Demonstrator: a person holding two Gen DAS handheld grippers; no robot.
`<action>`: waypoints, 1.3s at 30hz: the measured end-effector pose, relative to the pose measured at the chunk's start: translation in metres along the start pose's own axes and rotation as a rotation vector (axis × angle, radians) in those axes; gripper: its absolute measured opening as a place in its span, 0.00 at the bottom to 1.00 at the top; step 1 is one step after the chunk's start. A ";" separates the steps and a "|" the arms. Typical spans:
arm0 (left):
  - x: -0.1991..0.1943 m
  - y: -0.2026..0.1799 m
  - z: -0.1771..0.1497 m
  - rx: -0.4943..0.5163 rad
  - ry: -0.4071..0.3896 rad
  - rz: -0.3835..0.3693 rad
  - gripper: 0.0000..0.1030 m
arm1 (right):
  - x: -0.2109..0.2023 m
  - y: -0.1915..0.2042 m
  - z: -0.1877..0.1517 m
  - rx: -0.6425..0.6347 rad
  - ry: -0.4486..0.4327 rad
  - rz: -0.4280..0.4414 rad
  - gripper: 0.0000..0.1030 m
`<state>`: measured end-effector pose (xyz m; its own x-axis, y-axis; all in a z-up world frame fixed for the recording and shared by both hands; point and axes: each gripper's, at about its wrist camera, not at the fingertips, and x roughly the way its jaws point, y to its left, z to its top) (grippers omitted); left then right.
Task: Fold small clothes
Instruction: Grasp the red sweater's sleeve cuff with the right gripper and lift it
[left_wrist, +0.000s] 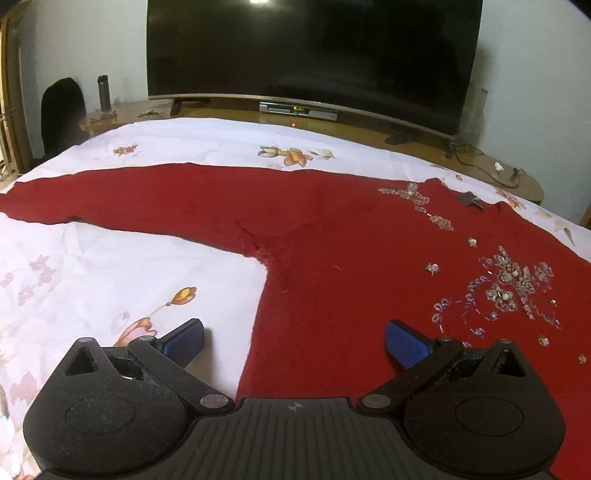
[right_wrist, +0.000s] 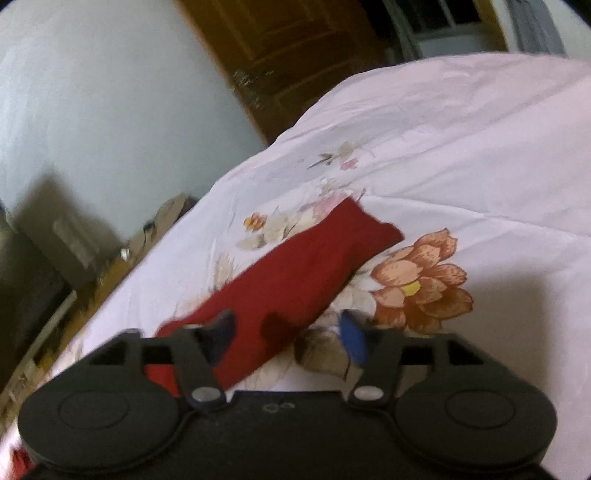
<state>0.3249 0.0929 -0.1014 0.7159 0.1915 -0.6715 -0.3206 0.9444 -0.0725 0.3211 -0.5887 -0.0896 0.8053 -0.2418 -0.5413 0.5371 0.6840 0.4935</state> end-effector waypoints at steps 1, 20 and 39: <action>0.002 0.001 0.000 -0.002 0.002 -0.001 1.00 | 0.001 -0.006 0.002 0.049 0.002 0.002 0.62; -0.018 0.046 0.005 -0.074 -0.024 -0.004 1.00 | 0.015 0.042 0.030 -0.107 -0.001 0.040 0.07; -0.069 0.096 -0.030 -0.139 -0.058 0.004 1.00 | -0.060 0.334 -0.183 -0.745 0.169 0.610 0.07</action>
<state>0.2257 0.1624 -0.0844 0.7480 0.2139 -0.6283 -0.4031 0.8985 -0.1740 0.4063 -0.2198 -0.0175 0.8146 0.3599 -0.4549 -0.3026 0.9327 0.1961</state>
